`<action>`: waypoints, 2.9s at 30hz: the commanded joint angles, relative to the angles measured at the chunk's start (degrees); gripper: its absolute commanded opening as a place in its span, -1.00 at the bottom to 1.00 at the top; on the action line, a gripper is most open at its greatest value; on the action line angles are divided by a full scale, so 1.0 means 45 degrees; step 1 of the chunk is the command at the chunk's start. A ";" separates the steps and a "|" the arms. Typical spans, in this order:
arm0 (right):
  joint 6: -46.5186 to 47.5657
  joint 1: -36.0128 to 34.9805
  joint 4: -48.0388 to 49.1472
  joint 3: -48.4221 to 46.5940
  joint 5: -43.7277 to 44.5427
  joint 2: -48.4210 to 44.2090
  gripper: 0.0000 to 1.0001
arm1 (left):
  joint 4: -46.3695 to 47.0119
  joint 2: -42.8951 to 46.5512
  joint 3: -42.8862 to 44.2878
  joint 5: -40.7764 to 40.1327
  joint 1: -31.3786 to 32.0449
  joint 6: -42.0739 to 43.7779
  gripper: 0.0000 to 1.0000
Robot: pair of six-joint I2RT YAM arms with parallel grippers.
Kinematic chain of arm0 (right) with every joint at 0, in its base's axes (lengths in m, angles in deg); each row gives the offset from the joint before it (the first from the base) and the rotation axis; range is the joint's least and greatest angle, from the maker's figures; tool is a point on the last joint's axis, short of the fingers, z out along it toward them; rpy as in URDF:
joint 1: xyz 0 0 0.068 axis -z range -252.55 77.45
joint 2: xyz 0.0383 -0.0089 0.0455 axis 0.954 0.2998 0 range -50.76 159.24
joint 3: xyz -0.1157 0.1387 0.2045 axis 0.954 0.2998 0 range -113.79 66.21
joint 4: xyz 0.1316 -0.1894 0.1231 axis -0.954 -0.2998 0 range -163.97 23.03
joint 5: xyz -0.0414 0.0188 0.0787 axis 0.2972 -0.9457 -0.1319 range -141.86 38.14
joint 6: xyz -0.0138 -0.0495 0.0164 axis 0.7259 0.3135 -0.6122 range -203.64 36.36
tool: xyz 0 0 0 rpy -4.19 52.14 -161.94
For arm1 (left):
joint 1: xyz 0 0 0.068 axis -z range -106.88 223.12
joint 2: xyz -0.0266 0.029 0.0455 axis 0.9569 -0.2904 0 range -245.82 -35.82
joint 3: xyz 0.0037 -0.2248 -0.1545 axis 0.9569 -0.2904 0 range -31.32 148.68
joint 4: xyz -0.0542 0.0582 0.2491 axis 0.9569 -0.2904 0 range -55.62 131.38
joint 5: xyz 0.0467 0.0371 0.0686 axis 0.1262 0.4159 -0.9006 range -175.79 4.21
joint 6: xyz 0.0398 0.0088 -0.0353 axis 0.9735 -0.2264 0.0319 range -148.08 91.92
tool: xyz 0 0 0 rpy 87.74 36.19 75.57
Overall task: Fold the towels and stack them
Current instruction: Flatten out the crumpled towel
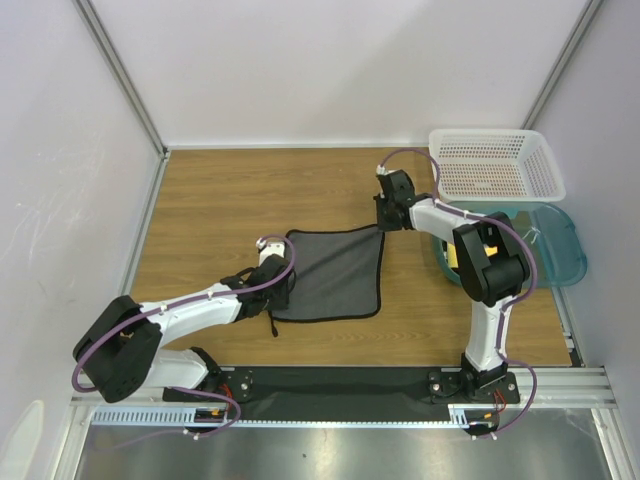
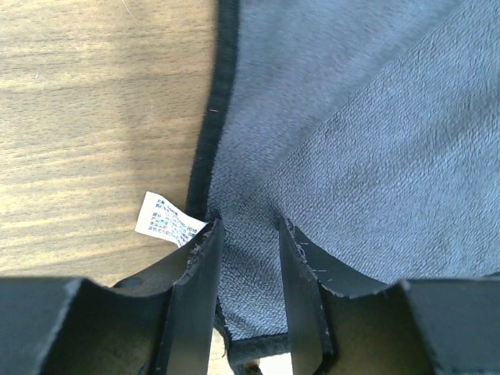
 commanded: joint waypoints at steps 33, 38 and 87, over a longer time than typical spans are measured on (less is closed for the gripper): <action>-0.2270 -0.1791 -0.0509 0.4330 -0.3248 -0.5988 0.11 | 0.4271 -0.4042 0.5564 0.0962 -0.4214 0.3588 0.07; -0.2719 -0.2650 -0.0644 0.4606 -0.3327 -0.5716 -0.01 | 0.4271 -0.5449 0.6405 0.1139 -0.4313 0.3569 -0.01; -0.4106 -0.3804 -0.2872 0.6773 -0.2019 -0.6202 -0.39 | 0.4368 -0.7189 0.6738 -0.0638 -0.4469 0.3178 -0.98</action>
